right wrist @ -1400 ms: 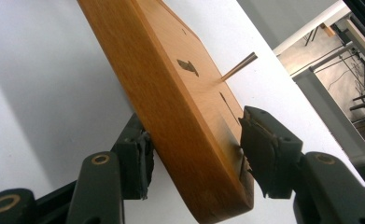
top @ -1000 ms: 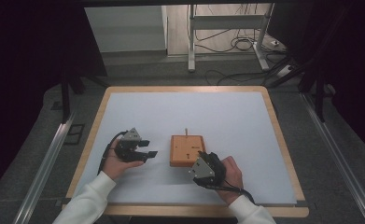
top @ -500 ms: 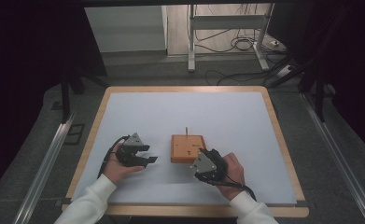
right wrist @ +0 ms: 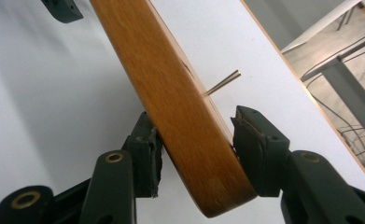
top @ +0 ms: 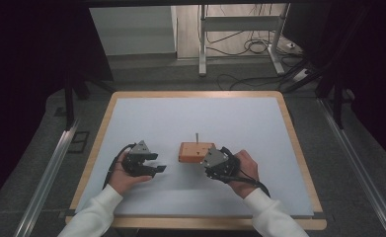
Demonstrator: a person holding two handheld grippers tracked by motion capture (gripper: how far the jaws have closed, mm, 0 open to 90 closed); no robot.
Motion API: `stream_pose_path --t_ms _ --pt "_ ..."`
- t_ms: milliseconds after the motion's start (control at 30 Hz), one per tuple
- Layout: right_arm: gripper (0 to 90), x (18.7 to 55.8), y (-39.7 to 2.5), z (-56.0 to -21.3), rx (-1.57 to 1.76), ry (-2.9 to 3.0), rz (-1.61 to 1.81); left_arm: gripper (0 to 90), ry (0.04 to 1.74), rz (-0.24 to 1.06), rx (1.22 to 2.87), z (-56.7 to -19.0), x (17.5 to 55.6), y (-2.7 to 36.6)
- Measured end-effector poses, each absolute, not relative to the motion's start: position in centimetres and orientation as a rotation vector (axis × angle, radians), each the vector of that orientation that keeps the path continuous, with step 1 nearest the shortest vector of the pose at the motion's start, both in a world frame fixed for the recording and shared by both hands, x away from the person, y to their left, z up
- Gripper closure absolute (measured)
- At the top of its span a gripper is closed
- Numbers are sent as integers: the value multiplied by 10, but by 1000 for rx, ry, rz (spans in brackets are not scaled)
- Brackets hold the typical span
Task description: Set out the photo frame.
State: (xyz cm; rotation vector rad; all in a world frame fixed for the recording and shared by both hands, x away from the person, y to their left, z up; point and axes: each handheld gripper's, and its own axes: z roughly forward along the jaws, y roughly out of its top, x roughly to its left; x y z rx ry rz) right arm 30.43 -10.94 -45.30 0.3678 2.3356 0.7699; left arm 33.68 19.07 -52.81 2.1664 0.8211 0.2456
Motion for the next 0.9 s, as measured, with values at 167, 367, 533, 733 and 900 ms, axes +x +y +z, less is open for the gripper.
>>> stream_pose_path --t_ms 167,367,533,733,900 --pt "549 314 -106 -445 361 2378 775 374 819 236 2170 -529 337 190" --pt "571 323 -101 -437 351 2413 772 371 823 234 2162 -529 337 190" --pt "590 327 -96 -434 330 2425 769 371 826 230 2163 -529 337 192" --pt "618 331 -91 -431 293 2423 763 368 828 227 2165 -531 337 192" --pt "643 333 -86 -428 275 2413 739 368 829 229 2163 -531 337 192"
